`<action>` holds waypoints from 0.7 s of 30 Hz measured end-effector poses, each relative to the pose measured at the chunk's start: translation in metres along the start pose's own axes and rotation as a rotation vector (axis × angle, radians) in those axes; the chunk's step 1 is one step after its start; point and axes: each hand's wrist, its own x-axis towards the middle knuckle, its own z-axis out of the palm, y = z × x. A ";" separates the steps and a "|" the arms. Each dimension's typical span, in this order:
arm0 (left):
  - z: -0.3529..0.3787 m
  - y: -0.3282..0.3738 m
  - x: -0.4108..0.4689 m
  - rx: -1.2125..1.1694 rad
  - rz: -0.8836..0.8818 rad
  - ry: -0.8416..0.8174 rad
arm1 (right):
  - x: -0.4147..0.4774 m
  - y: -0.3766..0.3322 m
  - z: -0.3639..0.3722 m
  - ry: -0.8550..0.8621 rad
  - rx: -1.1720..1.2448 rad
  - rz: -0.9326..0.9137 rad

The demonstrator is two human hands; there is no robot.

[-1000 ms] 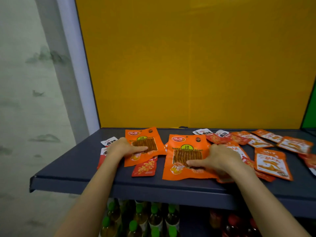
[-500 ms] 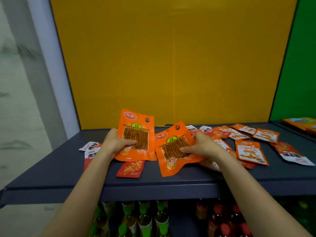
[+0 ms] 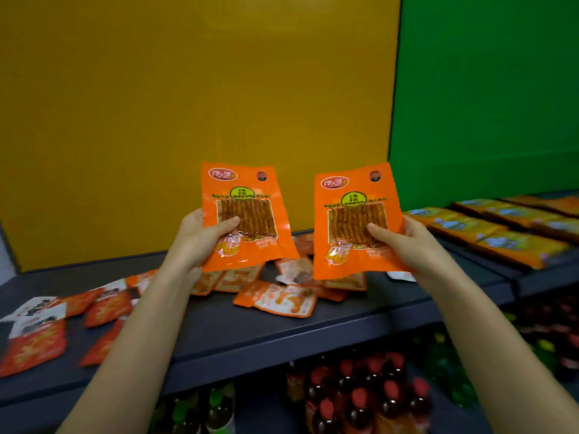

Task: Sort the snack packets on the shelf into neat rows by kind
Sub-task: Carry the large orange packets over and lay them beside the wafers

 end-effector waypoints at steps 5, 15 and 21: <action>0.118 0.003 -0.019 -0.045 -0.039 -0.187 | -0.018 0.014 -0.117 0.189 0.029 0.032; 0.349 0.001 -0.081 -0.111 -0.107 -0.461 | -0.071 0.044 -0.352 0.422 -0.042 0.161; 0.460 0.007 -0.113 -0.171 -0.136 -0.570 | -0.088 0.064 -0.456 0.543 -0.061 0.205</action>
